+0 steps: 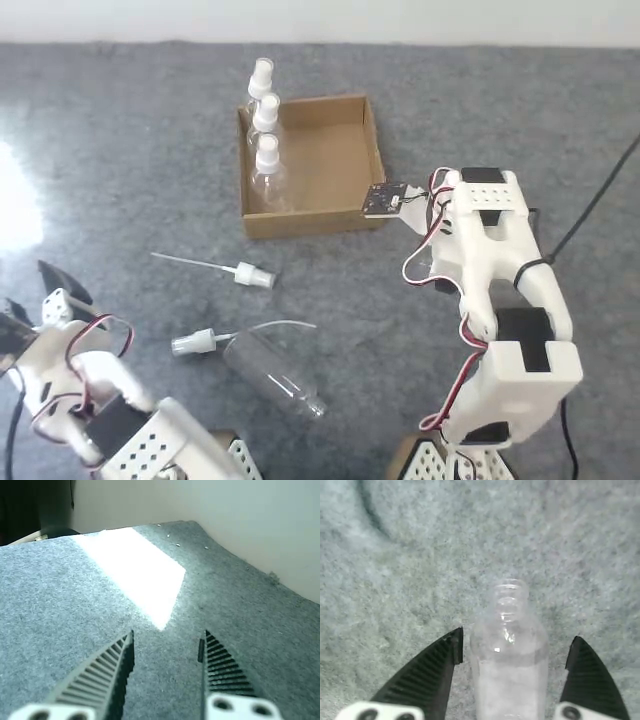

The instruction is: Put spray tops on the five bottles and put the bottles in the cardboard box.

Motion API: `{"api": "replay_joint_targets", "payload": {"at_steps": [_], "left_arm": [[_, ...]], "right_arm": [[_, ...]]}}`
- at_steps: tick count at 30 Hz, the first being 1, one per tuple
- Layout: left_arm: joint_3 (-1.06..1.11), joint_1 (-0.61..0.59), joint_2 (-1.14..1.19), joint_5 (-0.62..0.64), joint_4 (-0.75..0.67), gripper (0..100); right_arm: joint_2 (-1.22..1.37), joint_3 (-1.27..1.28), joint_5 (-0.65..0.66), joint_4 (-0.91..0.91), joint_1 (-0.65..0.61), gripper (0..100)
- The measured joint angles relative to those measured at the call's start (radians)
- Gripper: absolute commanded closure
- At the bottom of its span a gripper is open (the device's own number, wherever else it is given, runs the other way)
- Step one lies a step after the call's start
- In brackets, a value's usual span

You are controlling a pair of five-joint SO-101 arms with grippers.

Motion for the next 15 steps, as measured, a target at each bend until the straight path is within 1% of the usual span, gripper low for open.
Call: {"api": "replay_joint_targets", "payload": {"at_steps": [2, 11, 15], "left_arm": [[0.0, 0.0, 0.0, 0.0, 0.0, 80], [0.0, 0.0, 0.0, 0.0, 0.0, 80], [0.0, 0.0, 0.0, 0.0, 0.0, 80]], "right_arm": [[0.0, 0.0, 0.0, 0.0, -0.002, 79.2], [-0.006, 0.0, -0.002, 0.006, -0.008, 88.3], [-0.071, 0.0, -0.078, 0.006, -0.011, 89.0]]}}
